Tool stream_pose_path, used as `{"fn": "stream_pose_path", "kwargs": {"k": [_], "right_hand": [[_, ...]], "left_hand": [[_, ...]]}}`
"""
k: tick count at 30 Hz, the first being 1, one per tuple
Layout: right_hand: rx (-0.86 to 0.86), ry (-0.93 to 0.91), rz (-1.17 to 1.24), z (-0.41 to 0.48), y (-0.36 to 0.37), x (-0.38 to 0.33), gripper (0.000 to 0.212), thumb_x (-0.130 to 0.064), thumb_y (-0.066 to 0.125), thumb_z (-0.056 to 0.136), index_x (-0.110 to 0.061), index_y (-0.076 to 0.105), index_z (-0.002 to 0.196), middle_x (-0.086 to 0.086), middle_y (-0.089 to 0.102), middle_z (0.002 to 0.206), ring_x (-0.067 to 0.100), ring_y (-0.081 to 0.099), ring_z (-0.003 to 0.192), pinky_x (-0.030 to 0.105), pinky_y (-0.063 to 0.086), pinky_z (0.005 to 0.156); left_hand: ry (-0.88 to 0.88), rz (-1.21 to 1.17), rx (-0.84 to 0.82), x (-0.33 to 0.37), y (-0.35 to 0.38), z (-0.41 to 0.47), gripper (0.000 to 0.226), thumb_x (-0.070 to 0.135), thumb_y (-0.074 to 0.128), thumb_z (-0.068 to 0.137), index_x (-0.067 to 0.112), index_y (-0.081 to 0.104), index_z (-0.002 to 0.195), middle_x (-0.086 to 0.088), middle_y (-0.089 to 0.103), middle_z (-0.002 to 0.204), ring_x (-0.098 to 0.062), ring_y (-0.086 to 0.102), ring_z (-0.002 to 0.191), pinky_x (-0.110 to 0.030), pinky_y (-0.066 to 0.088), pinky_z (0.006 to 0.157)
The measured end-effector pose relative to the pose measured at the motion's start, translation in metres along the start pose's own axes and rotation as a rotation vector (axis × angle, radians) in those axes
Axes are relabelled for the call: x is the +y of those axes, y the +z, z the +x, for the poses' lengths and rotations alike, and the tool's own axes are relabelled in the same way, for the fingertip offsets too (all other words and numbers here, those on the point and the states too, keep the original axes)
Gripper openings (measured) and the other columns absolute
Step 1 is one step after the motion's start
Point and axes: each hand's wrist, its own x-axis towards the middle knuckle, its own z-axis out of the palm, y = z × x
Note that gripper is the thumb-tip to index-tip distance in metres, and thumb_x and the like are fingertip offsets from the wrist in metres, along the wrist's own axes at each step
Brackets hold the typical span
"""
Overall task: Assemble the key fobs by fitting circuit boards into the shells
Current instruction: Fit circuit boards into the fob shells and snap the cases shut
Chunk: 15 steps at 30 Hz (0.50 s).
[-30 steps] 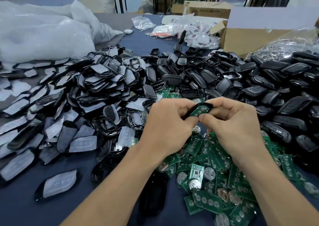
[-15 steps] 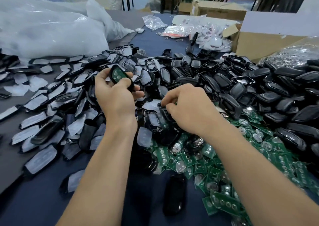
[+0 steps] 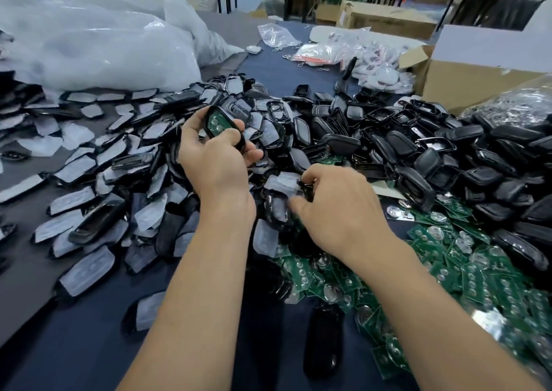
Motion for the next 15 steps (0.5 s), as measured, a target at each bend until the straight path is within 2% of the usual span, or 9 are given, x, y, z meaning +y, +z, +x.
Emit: {"fn": "stream_pose_path", "kwargs": {"k": [2, 4, 7, 9, 11, 13, 14, 15], "right_hand": [[-0.014, -0.007, -0.073, 0.0, 0.005, 0.003, 0.034, -0.028, 0.071, 0.091, -0.028, 0.061, 0.123, -0.002, 0.066, 0.114, 0.026, 0.058, 0.105, 0.035, 0.043, 0.077], [0.031, 0.025, -0.063, 0.001, 0.007, 0.007, 0.039, -0.014, 0.068, 0.091, -0.03, 0.06, 0.125, -0.003, 0.067, 0.115, 0.024, 0.057, 0.098, 0.034, 0.04, 0.074], [0.14, 0.095, 0.005, -0.002, 0.004, 0.012, 0.03, -0.02, 0.066, 0.094, -0.031, 0.068, 0.123, -0.005, 0.067, 0.111, 0.021, 0.056, 0.1, 0.035, 0.045, 0.079], [0.25, 0.019, 0.069, -0.005, 0.002, 0.013, 0.027, -0.019, 0.066, 0.095, -0.027, 0.072, 0.12, -0.008, 0.066, 0.104, 0.019, 0.057, 0.106, 0.035, 0.047, 0.09], [0.294, -0.088, 0.144, -0.008, -0.003, 0.007, 0.023, -0.014, 0.067, 0.093, -0.027, 0.076, 0.11, -0.018, 0.062, 0.087, 0.005, 0.056, 0.089, 0.026, 0.048, 0.084], [0.16, -0.175, 0.2, -0.011, -0.006, -0.004, 0.019, -0.016, 0.07, 0.089, -0.031, 0.079, 0.098, -0.02, 0.061, 0.073, -0.003, 0.055, 0.066, 0.009, 0.042, 0.066], [0.06, -0.211, 0.203, -0.013, -0.005, -0.009, 0.013, -0.021, 0.073, 0.087, -0.031, 0.079, 0.095, -0.017, 0.064, 0.071, -0.002, 0.055, 0.061, 0.01, 0.042, 0.062], [-0.027, -0.252, 0.159, -0.015, -0.002, -0.015, 0.012, -0.029, 0.074, 0.085, -0.03, 0.078, 0.097, -0.014, 0.066, 0.074, 0.0, 0.056, 0.064, 0.017, 0.046, 0.065]], "left_hand": [[-0.011, -0.001, -0.001, -0.001, 0.0, -0.001, 0.042, -0.017, 0.049, 0.091, 0.018, 0.062, 0.112, -0.007, 0.068, 0.078, -0.014, 0.054, 0.045, -0.025, 0.051, 0.046], [-0.027, -0.013, -0.002, 0.0, -0.001, -0.001, 0.042, -0.017, 0.05, 0.092, 0.016, 0.062, 0.115, -0.009, 0.068, 0.08, -0.015, 0.054, 0.045, -0.025, 0.051, 0.047], [-0.026, -0.049, -0.003, 0.004, -0.003, 0.001, 0.04, -0.017, 0.049, 0.092, 0.016, 0.061, 0.112, -0.009, 0.068, 0.08, -0.016, 0.052, 0.046, -0.025, 0.049, 0.047], [-0.011, -0.07, 0.003, 0.006, -0.002, 0.004, 0.04, -0.017, 0.048, 0.092, 0.016, 0.061, 0.11, -0.011, 0.067, 0.08, -0.016, 0.052, 0.045, -0.025, 0.048, 0.045], [0.005, -0.074, 0.01, 0.007, -0.002, 0.005, 0.041, -0.018, 0.048, 0.091, 0.015, 0.06, 0.112, -0.012, 0.067, 0.082, -0.017, 0.051, 0.045, -0.024, 0.047, 0.045], [0.015, -0.068, 0.019, 0.007, -0.002, 0.005, 0.042, -0.018, 0.048, 0.091, 0.015, 0.06, 0.114, -0.012, 0.067, 0.081, -0.016, 0.051, 0.044, -0.023, 0.047, 0.045], [0.017, -0.067, 0.021, 0.008, -0.002, 0.005, 0.042, -0.018, 0.047, 0.091, 0.016, 0.06, 0.114, -0.011, 0.067, 0.081, -0.016, 0.051, 0.044, -0.023, 0.047, 0.045], [0.018, -0.065, 0.022, 0.008, -0.002, 0.005, 0.042, -0.018, 0.047, 0.091, 0.015, 0.06, 0.114, -0.011, 0.067, 0.081, -0.016, 0.051, 0.044, -0.023, 0.047, 0.045]]}}
